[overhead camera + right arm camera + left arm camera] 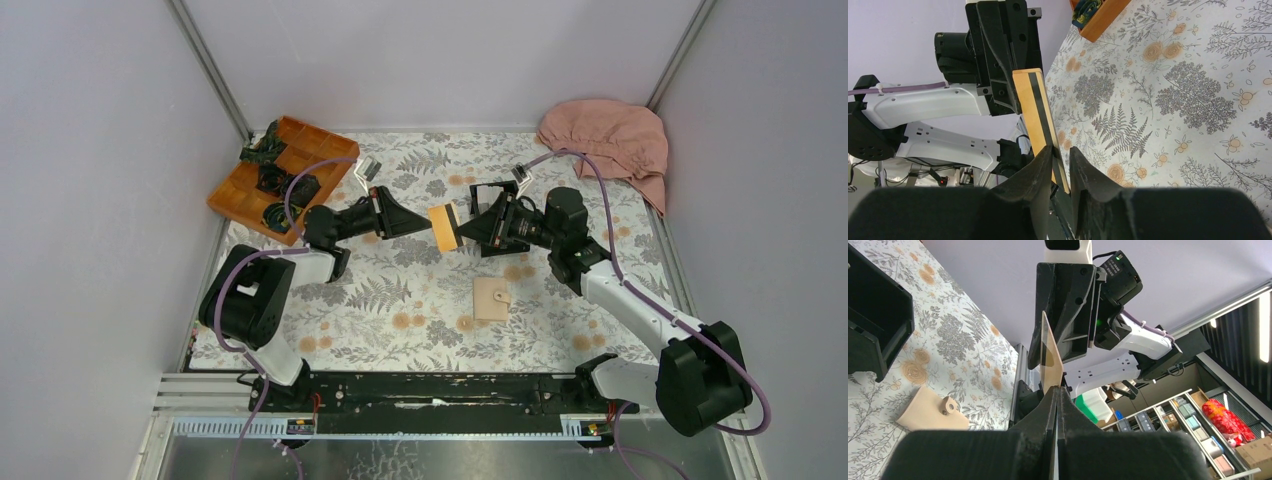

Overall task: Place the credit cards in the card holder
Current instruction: Pick up the credit card from the storage box.

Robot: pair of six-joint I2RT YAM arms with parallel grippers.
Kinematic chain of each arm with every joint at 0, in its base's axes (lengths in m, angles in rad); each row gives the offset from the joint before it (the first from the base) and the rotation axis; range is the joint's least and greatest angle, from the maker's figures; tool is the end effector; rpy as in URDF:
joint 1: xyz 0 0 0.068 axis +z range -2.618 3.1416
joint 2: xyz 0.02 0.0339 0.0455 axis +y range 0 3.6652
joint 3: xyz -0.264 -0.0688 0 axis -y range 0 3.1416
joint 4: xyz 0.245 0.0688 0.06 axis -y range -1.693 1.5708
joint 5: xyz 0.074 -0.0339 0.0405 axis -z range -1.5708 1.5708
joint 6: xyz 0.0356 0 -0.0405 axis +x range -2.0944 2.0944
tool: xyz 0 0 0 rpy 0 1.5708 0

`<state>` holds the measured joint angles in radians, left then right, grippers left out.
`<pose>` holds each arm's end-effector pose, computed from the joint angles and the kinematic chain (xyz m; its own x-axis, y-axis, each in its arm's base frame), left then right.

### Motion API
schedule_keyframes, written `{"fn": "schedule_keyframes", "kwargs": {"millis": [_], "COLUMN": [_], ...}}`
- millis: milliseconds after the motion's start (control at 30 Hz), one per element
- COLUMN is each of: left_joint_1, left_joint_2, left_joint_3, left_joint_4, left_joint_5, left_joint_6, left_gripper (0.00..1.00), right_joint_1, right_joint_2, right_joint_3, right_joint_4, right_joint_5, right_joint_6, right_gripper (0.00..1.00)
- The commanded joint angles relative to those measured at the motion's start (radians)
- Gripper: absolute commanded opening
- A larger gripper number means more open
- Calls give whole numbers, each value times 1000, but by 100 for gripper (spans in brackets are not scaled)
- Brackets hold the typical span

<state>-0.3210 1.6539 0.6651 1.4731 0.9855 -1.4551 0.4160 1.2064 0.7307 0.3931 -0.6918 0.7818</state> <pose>0.2844 -0.1258 0.2485 -0.8175 -0.3065 -0.4877 0.5398 -0.1123 -0.8343 0.2399 0.1308 0.2929 -0.6825 0.2916 -0.6701 -0.5803 0.3411 0.7395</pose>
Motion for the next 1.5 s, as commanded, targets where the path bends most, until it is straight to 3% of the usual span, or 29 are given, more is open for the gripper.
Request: {"fn": "schedule_keyframes", "kwargs": {"millis": [0, 400, 733, 967, 1467], "left_joint_1": [-6, -6, -6, -6, -5], "left_joint_2": [-24, -64, -62, -64, -44], "left_joint_3": [-1, 2, 0, 2, 1], "left_joint_4": [-26, -180, -188, -185, -150], "left_joint_5": [5, -14, -18, -15, -16], "left_joint_6": [68, 175, 182, 179, 156], "left_gripper": [0, 0, 0, 0, 0], "right_joint_1": [-10, -16, -17, -18, -18], "right_joint_2": [-19, -45, -48, -27, -7], "right_joint_3": [9, 11, 11, 7, 7], "right_joint_4": [16, -58, -66, -43, -33], "right_joint_5": [7, 34, 33, 21, 15], "right_joint_6": [-20, -78, -90, -83, -90], "right_gripper": [25, 23, 19, 28, 24]}}
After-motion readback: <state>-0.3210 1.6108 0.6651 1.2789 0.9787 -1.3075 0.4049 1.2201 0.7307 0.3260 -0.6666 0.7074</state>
